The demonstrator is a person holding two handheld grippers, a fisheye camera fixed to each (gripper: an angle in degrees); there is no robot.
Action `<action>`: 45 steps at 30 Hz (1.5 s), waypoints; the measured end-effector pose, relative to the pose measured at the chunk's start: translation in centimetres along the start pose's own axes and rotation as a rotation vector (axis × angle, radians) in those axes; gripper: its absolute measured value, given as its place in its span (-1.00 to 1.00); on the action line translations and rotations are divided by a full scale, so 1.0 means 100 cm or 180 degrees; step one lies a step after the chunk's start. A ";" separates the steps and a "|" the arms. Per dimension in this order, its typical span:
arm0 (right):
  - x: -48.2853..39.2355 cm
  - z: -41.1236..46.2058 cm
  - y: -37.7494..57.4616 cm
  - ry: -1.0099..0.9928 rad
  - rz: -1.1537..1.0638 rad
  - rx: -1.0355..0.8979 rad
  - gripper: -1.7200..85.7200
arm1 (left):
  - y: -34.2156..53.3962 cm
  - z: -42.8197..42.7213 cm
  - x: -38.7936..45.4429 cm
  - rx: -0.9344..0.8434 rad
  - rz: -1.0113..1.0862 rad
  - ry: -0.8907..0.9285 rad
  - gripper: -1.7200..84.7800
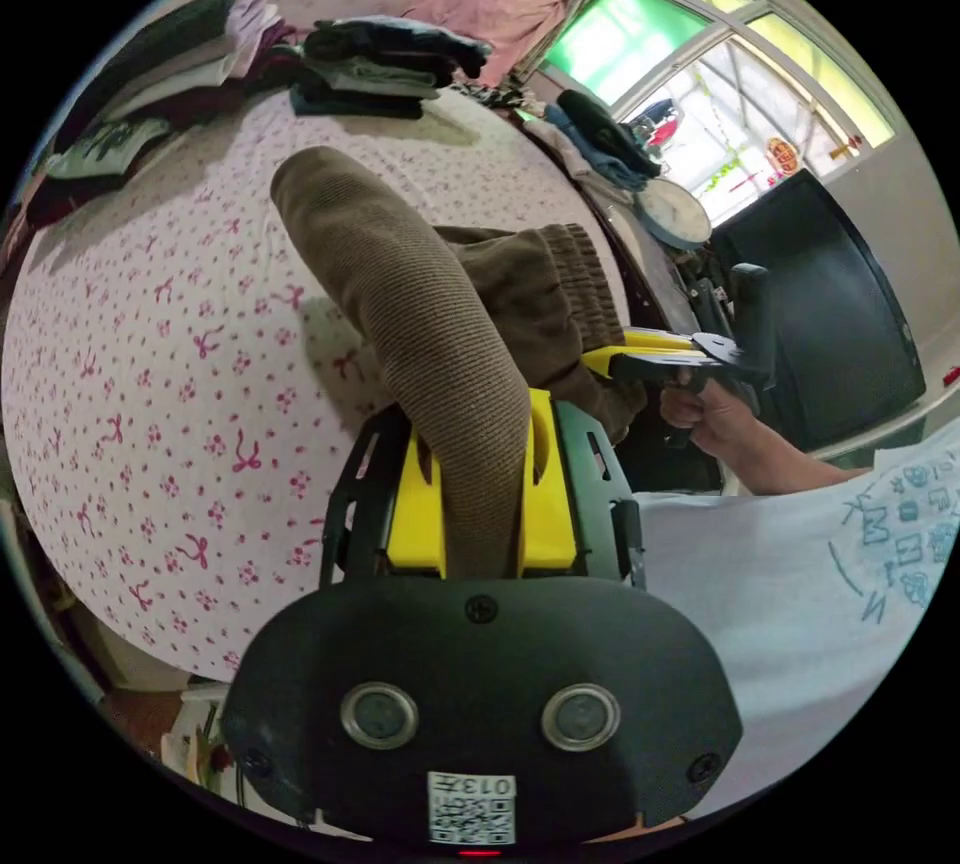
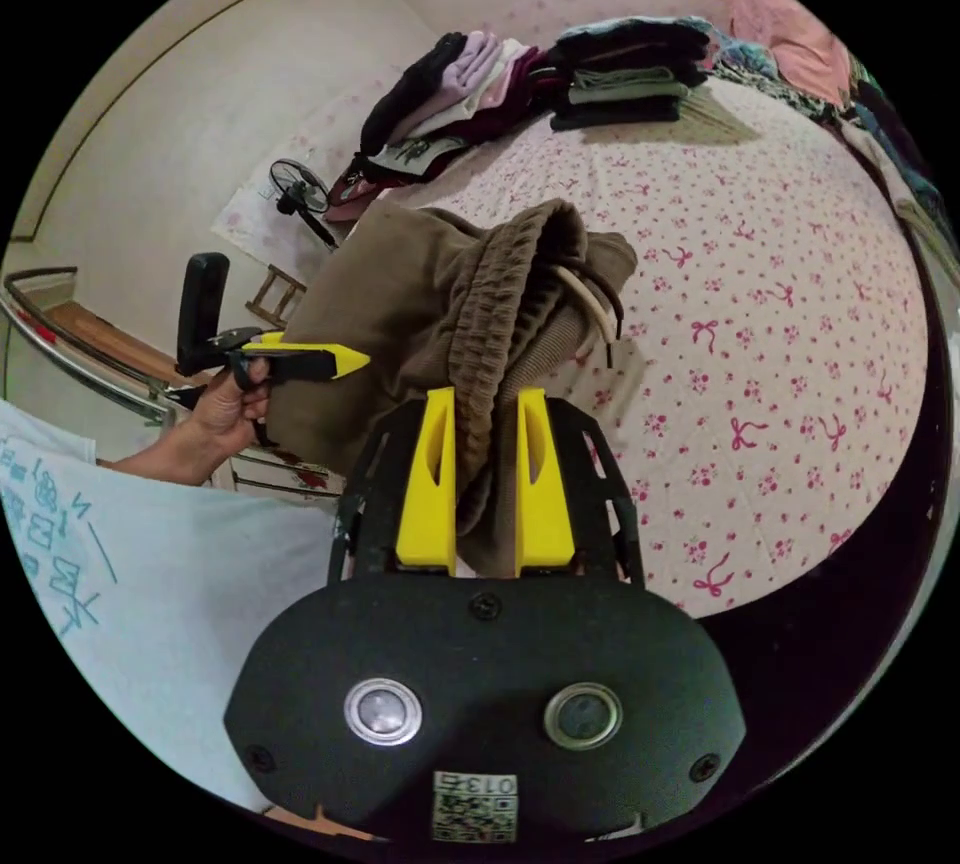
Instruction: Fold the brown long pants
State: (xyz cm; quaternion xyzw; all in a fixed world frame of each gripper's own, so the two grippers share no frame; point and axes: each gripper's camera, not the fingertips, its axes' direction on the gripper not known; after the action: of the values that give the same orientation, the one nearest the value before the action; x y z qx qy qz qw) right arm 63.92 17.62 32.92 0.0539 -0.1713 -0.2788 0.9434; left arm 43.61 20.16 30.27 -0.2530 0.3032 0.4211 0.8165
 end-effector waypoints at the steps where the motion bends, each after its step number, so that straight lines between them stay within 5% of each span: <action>1: -0.001 -0.013 0.000 0.0084 -0.0055 0.0067 -0.75 | -0.009 -0.002 0.008 0.0040 0.0046 0.0025 -0.68; 15: 0.101 -0.184 -0.050 0.0785 0.0097 0.0541 -0.75 | -0.202 0.047 0.101 0.0306 0.0755 0.0641 -0.68; 33: 0.400 -0.474 -0.185 0.1914 -0.0142 0.1013 -0.74 | -0.606 0.207 0.321 0.0691 0.1275 0.1269 -0.68; 45: 0.585 -0.529 -0.304 0.1961 0.0120 0.0357 -0.73 | -0.748 0.310 0.360 0.0435 0.0719 0.0939 -0.66</action>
State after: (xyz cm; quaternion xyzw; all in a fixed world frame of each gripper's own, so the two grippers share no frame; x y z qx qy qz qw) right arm 113.14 -39.41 -5.43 0.1845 0.1065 -0.2220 0.9515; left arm 131.90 21.40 37.87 -0.2204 0.4739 0.4468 0.7261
